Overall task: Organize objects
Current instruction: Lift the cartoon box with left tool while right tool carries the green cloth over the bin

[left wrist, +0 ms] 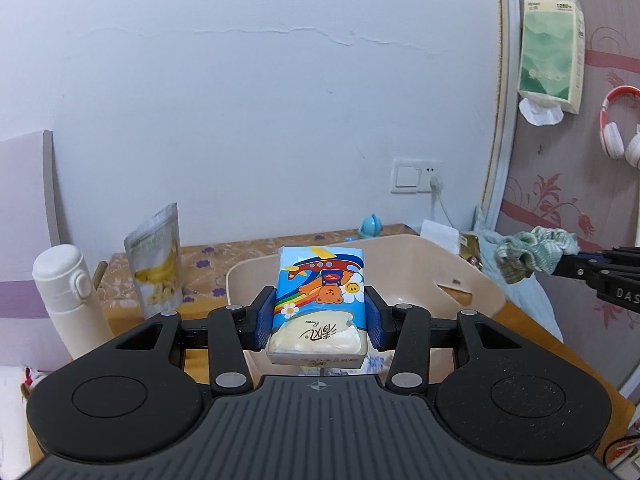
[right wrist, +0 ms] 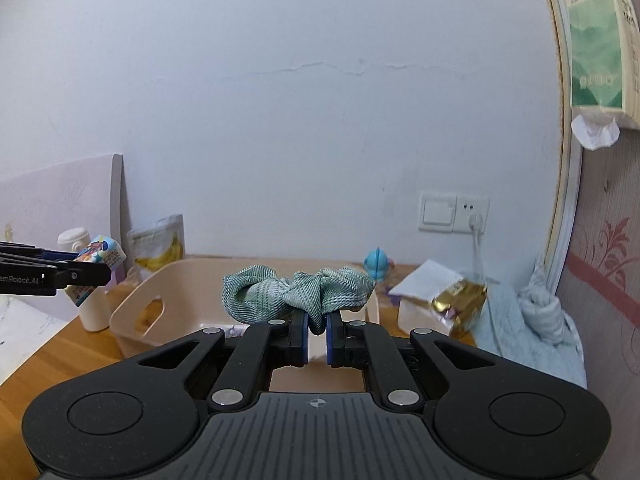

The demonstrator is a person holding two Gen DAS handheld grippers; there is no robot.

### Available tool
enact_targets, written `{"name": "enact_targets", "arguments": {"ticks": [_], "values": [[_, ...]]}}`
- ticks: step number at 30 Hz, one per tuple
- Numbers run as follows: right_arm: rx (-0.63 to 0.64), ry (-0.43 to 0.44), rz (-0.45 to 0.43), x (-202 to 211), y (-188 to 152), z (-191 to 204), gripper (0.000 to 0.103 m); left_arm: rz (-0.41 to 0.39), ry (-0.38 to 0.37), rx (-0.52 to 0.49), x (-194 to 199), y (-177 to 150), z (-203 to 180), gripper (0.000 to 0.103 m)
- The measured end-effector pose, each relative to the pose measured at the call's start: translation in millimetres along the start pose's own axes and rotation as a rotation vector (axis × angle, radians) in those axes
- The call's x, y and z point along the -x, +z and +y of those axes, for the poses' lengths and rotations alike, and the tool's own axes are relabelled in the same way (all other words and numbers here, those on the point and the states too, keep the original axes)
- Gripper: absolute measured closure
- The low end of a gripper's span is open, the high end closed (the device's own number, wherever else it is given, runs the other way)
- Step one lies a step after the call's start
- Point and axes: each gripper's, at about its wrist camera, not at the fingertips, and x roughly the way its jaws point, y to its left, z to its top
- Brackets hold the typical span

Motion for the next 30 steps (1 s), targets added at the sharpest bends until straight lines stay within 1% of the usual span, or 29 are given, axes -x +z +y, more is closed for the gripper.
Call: {"name": "enact_targets", "arguments": {"ticks": [7,12,17,23,27,30], "values": [[0.016,-0.009,-0.018,-16,16,-2,0.094,0.003,-0.004,0.005,-24,12,4,0.056],[0.008,0.000,-0.013,-33,24,-2,0.094,0.015,-0.004,-0.004,-47,17,2,0.056],[0.017,-0.004,0.001,-51,27,2,0.094,0.047,-0.010,-0.004,-75,19,0,0.056],[0.040,0.002,0.029,-75,26,9,0.094,0.111,-0.013,-0.003,-111,11,-2,0.056],[0.056,0.003,0.057,-93,23,12,0.094,0.153,-0.015,-0.017,-128,4,-4,0.056],[0.086,-0.006,0.085,-107,17,16,0.094,0.170,-0.011,-0.049,-137,-1,-7,0.056]]}}
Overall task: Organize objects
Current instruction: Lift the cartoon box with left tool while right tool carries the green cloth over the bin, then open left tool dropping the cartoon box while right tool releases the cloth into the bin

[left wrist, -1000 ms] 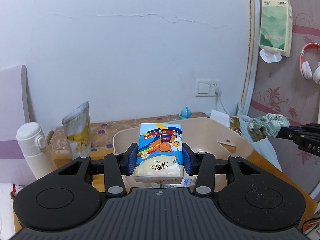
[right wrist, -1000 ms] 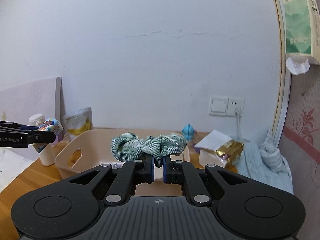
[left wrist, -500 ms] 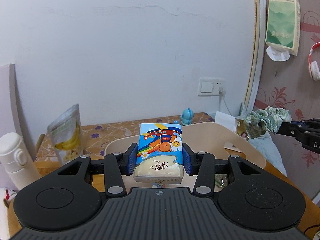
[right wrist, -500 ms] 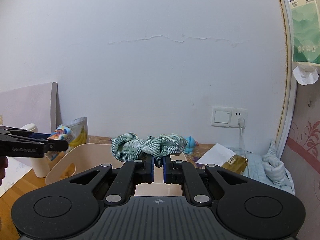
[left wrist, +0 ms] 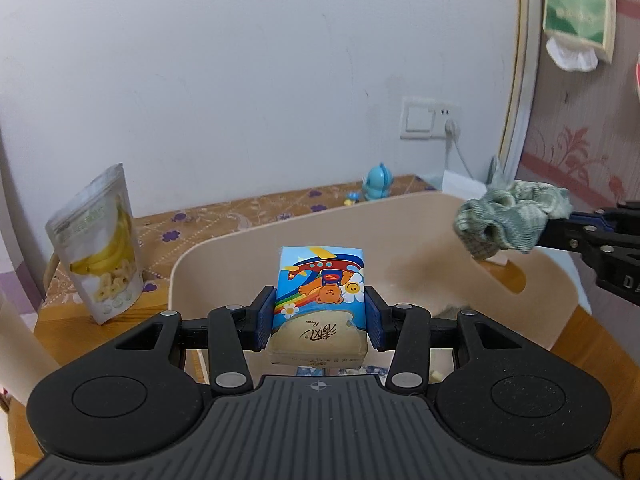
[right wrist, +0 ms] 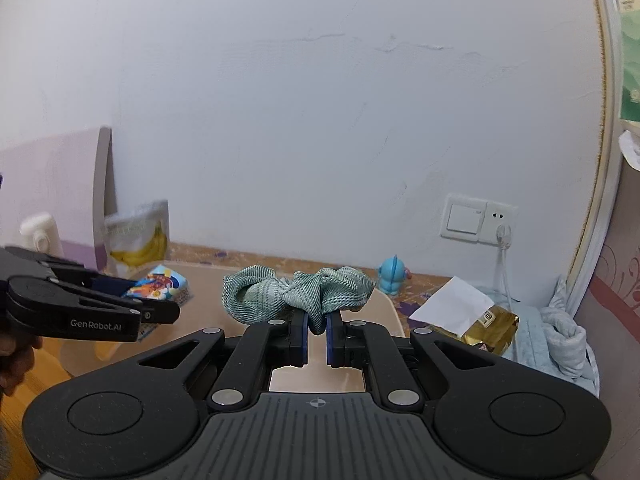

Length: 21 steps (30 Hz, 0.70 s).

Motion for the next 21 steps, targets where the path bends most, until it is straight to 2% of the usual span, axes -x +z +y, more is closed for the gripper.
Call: {"name": "enact_targets", "arguments": {"ticks": [11,18,21], "values": [[0.049,0.023,0.135,-41,-16,7,0.094,0.072,-0.015,-0.075,-21,-4,-9,0.056],[0.086,0.035,0.189,-49,-23,12,0.092,0.127,-0.026,-0.085,-30,-9,-11,0.056],[0.096,0.036,0.210,-51,-26,13,0.081,0.132,-0.023,-0.081,-31,-11,-11,0.051]]}}
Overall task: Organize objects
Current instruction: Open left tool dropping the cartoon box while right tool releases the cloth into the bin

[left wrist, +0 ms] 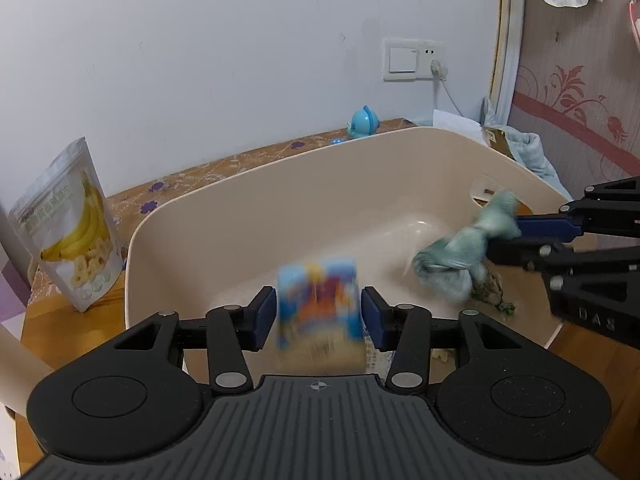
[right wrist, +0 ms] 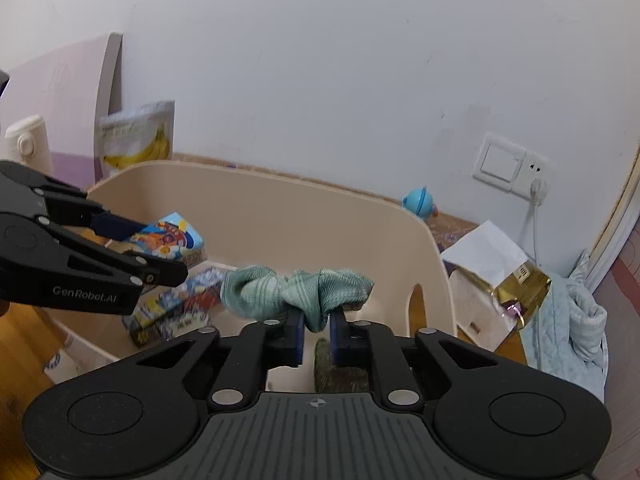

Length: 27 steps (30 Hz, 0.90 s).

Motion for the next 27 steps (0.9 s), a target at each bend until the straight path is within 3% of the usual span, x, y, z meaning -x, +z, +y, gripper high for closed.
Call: {"name": "enact_targets", "arguments": {"ticks": [1,4,7,8,12,14,17,27], "values": [[0.003,0.000,0.003,0,-1,0,0.071,-0.002,0.000,0.003,1,0,0,0.046],[0.010,0.000,0.000,4,-1,0,0.060,-0.021,0.011,0.008,6,1,2,0.037],[0.002,0.000,-0.020,9,0,-1,0.038,-0.041,0.026,0.022,13,4,5,0.025],[-0.005,0.004,-0.029,12,0,-3,0.031,-0.049,0.028,0.028,16,5,6,0.023],[-0.029,0.003,-0.052,23,3,-6,0.021,-0.066,0.034,0.050,26,7,10,0.021],[-0.048,0.001,-0.063,28,3,-9,0.007,-0.083,0.046,0.063,32,7,12,0.020],[-0.082,0.005,-0.082,37,1,-13,0.000,-0.108,0.064,0.074,41,6,13,0.020],[-0.121,-0.006,-0.089,59,-8,-20,0.000,-0.142,0.072,0.092,72,-3,13,0.019]]}}
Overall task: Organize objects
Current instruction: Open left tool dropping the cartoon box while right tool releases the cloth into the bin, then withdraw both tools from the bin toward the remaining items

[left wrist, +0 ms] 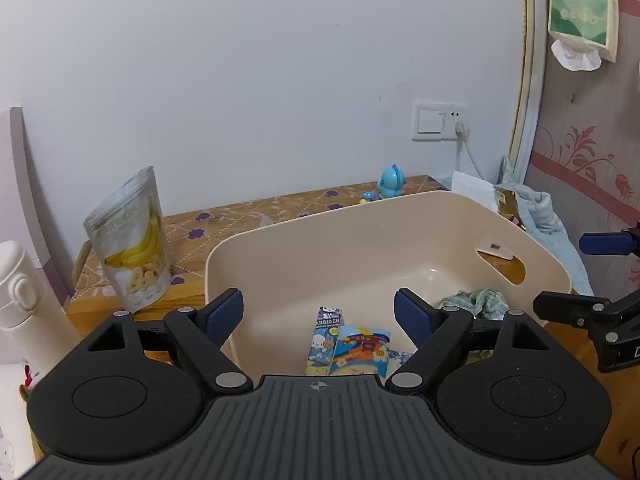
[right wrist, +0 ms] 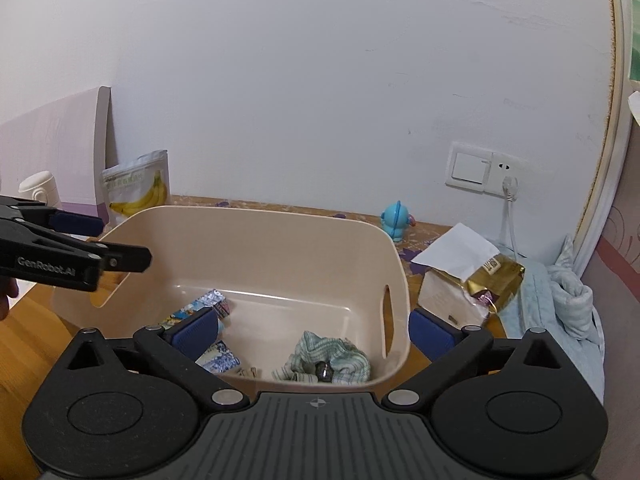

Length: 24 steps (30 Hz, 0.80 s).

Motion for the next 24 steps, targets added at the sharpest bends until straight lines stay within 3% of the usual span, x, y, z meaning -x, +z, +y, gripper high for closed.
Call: {"name": "enact_targets", "arguments": {"ticks": [8,24], "values": [[-0.026,-0.018,-0.011,20,-12,-7,0.000,-0.011,0.010,0.002,23,-15,4,0.018],[-0.022,-0.049,0.080,32,-56,-13,0.000,0.036,0.023,0.049,45,-62,17,0.018]]}}
